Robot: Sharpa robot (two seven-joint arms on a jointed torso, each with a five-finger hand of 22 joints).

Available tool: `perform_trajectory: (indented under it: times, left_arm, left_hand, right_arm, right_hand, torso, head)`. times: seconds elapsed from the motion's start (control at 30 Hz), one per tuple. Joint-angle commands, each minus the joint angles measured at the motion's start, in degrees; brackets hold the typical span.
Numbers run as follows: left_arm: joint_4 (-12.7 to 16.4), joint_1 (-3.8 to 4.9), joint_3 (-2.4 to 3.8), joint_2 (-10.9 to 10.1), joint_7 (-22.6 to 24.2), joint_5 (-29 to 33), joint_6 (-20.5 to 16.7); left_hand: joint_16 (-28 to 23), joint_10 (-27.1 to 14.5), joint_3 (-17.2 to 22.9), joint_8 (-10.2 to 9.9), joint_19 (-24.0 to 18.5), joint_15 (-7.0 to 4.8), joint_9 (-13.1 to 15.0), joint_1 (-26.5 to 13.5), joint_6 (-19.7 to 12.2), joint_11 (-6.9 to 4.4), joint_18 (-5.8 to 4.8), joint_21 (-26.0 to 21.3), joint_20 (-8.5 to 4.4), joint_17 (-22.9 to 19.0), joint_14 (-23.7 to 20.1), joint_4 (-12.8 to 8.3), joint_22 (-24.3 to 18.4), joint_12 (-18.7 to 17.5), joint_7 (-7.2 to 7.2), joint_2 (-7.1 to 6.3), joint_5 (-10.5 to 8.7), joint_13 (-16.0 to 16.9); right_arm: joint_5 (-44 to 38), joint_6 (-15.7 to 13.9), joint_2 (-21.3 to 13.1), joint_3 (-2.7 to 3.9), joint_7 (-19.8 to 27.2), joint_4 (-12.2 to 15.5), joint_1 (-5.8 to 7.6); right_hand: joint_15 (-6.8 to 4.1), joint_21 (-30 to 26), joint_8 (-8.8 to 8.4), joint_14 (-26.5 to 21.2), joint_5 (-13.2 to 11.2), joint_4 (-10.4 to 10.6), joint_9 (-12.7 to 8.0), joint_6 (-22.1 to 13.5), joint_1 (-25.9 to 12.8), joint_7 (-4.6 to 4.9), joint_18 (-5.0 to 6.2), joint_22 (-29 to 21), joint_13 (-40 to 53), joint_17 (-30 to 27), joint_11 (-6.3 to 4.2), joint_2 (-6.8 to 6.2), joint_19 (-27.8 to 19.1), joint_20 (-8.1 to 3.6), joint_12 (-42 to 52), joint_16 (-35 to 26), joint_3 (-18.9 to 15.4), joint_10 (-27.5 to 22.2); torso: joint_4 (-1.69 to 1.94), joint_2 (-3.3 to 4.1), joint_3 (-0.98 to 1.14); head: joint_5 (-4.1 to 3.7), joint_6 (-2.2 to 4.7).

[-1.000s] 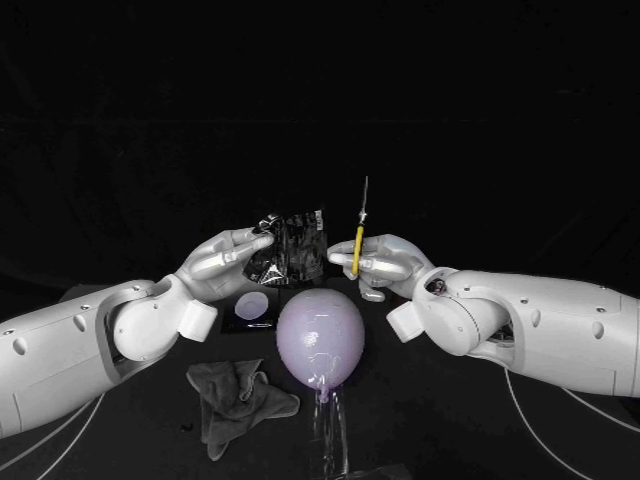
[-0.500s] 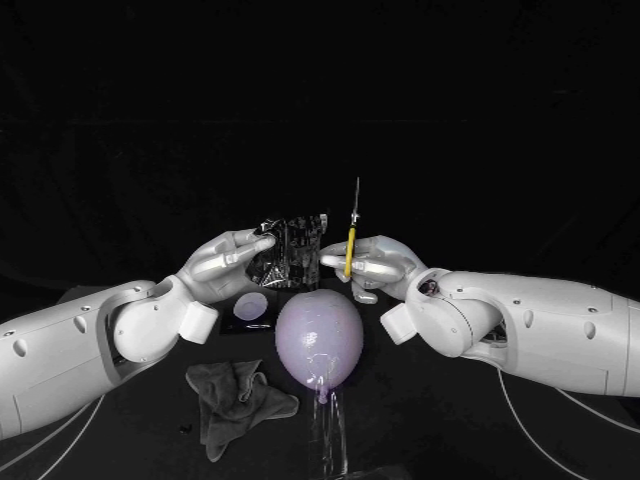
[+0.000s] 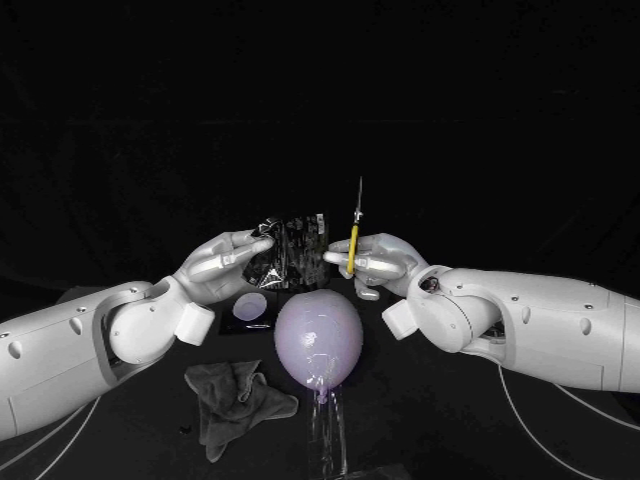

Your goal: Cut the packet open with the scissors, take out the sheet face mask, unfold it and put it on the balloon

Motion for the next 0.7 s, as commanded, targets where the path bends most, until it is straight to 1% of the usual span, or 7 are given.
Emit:
perform_trajectory:
  times: [0.03,0.27,0.3,0.53,0.7]
  left_arm:
    - [0.2,0.05,0.11,0.0,0.3,-0.2,1.5]
    - [0.2,0.05,0.13,-0.1,0.4,-0.5,1.7]
    - [0.2,0.05,0.13,-0.1,0.4,-0.5,1.7]
    - [-0.1,0.05,0.14,0.0,0.4,-0.5,1.7]
    - [-0.2,0.06,0.14,0.1,0.3,-0.5,1.6]
  left_hand:
    - [-0.3,0.4,0.1,0.3,0.4,0.07,4.2,-0.1,0.1,0.07,0.90,0.3,-0.07,-0.1,0.4,-0.3,0.1,-0.2,0.15,0.35,0.18,0.0]
    - [-0.3,0.4,0.1,0.3,0.5,0.06,4.2,-0.2,0.1,0.06,0.90,0.3,-0.12,-0.1,0.4,-0.4,0.1,-0.2,0.14,0.41,0.18,0.0]
    - [-0.3,0.4,0.1,0.3,0.6,0.05,4.3,-0.2,0.1,0.06,0.90,0.4,-0.14,-0.1,0.4,-0.4,0.1,-0.2,0.14,0.43,0.18,0.0]
    - [-0.3,0.4,0.1,0.3,0.6,0.05,4.3,-0.2,0.1,0.06,0.90,0.4,-0.14,-0.1,0.4,-0.4,0.1,-0.2,0.14,0.43,0.18,0.0]
    - [-0.3,0.5,0.1,0.3,0.6,0.05,4.3,-0.2,0.1,0.06,0.90,0.4,-0.16,-0.1,0.5,-0.5,0.1,-0.2,0.14,0.45,0.17,0.0]
  right_arm:
    - [-0.8,0.8,0.0,0.07,0.7,-0.1,0.02]
    - [-1.1,0.9,0.0,0.07,0.8,-0.1,0.02]
    - [-1.1,1.0,-0.1,0.07,0.8,0.0,0.02]
    - [-1.7,2.2,-0.1,0.07,0.7,1.7,0.02]
    - [-1.8,3.1,-0.2,0.08,0.7,2.7,0.02]
  right_hand:
    - [0.48,-0.1,0.21,4.7,0.2,0.1,-0.1,-7.3,0.4,2.61,-0.19,0.0,4.5,8.9,-0.71,0.58,0.1,0.31,46.0,0.2,-0.4,17.7]
    - [0.50,-0.1,0.21,4.7,0.2,0.0,-0.1,-7.2,0.5,2.60,-0.20,0.1,4.5,9.0,-0.71,0.63,0.1,0.33,46.0,0.2,-0.4,17.7]
    - [0.50,-0.1,0.21,4.7,0.2,0.0,-0.1,-7.2,0.5,2.60,-0.20,0.1,4.5,9.0,-0.71,0.63,0.1,0.33,46.0,0.2,-0.4,17.7]
    - [0.53,-0.2,0.33,4.7,0.2,0.0,-0.3,-6.7,0.7,2.56,-0.18,0.0,4.5,9.0,-0.71,0.84,0.0,0.38,46.0,0.2,-0.6,17.7]
    - [0.55,-0.2,0.49,4.7,0.2,0.1,-0.4,-6.1,0.8,2.58,-0.17,0.1,4.6,9.0,-0.70,1.06,0.0,0.42,46.0,0.2,-1.0,17.8]
  torso:
    - [-0.03,0.01,0.00]
    - [-0.04,-0.01,0.02]
    - [0.01,0.00,0.00]
    - [-0.07,0.01,0.06]
    - [-0.04,-0.01,0.06]
  head:
    - [-0.01,0.04]
    - [-0.11,0.01]
    - [-0.08,0.05]
    - [-0.07,0.14]
    - [-0.13,0.02]
